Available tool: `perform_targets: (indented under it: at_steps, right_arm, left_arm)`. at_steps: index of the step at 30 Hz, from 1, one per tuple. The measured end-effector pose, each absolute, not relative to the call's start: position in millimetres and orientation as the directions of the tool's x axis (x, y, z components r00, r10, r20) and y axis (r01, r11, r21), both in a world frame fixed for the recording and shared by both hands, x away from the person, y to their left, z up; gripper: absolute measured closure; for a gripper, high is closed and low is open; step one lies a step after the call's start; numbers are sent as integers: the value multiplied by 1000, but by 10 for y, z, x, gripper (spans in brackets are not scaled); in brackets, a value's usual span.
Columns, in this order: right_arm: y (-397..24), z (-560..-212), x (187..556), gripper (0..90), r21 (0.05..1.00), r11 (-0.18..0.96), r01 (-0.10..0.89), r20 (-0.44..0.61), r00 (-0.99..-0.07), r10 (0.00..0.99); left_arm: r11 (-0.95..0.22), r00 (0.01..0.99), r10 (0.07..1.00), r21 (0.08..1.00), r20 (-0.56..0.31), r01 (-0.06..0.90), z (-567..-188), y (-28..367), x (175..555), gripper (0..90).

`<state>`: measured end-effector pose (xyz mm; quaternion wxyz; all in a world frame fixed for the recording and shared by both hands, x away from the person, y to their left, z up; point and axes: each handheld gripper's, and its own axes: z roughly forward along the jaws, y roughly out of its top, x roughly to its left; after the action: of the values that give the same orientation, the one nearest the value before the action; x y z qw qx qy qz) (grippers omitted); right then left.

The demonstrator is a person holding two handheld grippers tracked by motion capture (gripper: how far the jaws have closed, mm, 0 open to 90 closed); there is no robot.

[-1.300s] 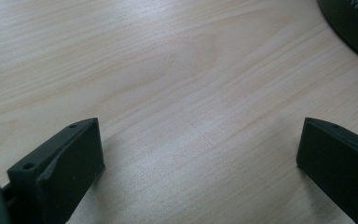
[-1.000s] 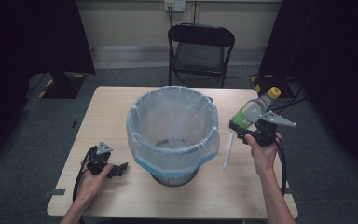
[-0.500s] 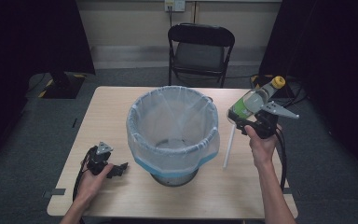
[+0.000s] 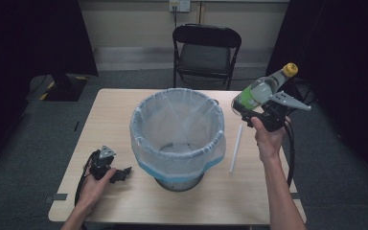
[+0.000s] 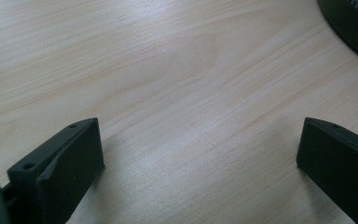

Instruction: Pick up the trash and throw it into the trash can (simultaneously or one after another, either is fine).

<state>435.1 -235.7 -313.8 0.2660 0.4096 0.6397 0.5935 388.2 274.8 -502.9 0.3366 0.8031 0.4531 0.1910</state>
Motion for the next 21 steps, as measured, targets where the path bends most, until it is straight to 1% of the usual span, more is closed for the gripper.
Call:
perform_targets:
  at_steps: [10, 14, 15, 21]
  right_arm:
    - [-2212, -2825, 4391, 283, 989, -39, 145, 115, -563, 818]
    - [-2139, -2718, 4378, 283, 992, -29, 125, 97, -583, 807]
    - [-2112, -2656, 4360, 283, 994, -33, 105, 89, -590, 802]
    - [-2033, -2528, 4314, 283, 996, -38, 85, 83, -613, 785]
  left_arm:
    - [-364, 516, 856, 713, 3, 600, -5028, 2749, 3882, 0]
    - [-363, 516, 856, 713, 2, 600, -5028, 2748, 3882, 0]
    - [-363, 516, 857, 713, 2, 600, -5028, 2748, 3882, 0]
    - [-364, 516, 857, 713, 3, 600, -5028, 2748, 3882, 0]
